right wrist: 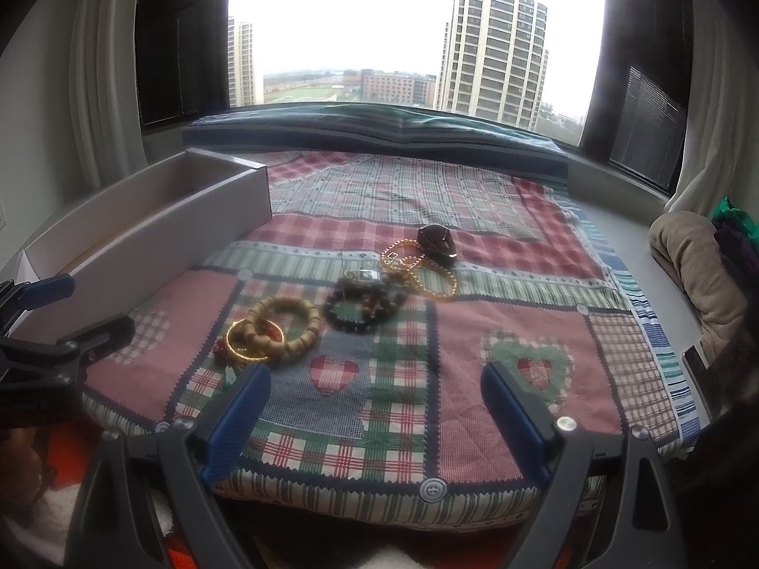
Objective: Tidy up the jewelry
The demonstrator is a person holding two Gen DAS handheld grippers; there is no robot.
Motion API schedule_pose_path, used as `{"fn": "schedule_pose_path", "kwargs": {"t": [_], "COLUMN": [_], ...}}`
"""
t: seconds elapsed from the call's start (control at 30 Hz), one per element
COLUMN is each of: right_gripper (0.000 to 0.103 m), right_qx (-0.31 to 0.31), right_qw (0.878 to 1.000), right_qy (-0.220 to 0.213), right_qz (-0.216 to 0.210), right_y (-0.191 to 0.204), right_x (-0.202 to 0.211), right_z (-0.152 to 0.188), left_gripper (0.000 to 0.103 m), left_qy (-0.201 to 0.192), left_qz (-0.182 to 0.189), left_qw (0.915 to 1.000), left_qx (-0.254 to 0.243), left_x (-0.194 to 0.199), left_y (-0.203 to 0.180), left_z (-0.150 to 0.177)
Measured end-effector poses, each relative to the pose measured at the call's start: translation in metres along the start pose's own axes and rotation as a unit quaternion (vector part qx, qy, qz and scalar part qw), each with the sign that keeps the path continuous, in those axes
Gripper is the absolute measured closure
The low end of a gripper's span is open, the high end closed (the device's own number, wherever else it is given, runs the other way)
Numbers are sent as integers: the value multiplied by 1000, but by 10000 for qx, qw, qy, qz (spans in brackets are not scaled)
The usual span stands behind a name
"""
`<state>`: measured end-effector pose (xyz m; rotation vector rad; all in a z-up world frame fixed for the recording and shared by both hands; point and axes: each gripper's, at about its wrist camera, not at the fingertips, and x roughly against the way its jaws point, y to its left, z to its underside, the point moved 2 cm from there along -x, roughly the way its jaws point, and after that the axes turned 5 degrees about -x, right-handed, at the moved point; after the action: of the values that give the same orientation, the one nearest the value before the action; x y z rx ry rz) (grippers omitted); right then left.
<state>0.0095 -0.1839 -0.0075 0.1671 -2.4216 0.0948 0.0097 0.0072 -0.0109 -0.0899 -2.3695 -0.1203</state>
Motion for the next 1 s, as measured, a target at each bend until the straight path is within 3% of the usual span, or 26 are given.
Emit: {"fn": "schedule_pose_path", "kwargs": {"t": [0.3,0.63,1.0], "right_gripper": [11,11,11], "right_qx": [313,257,104], "right_qw": [9995,9996,9998], "right_qy": [-90,57,190], "right_qz": [63,-125,-54], "right_y": [9,10,5], "right_x": [3,-1,-4], "right_z": [2,5,6], "left_gripper": [0,0,0], "left_qy": [15,80,97], "left_qz": [15,4,7], "left_qw": [10000,10000,10000], "left_qx": [27,18,13], "left_x": [1,-4,-5], "left_y": [2,2,2], "left_z": [0,4,5]}}
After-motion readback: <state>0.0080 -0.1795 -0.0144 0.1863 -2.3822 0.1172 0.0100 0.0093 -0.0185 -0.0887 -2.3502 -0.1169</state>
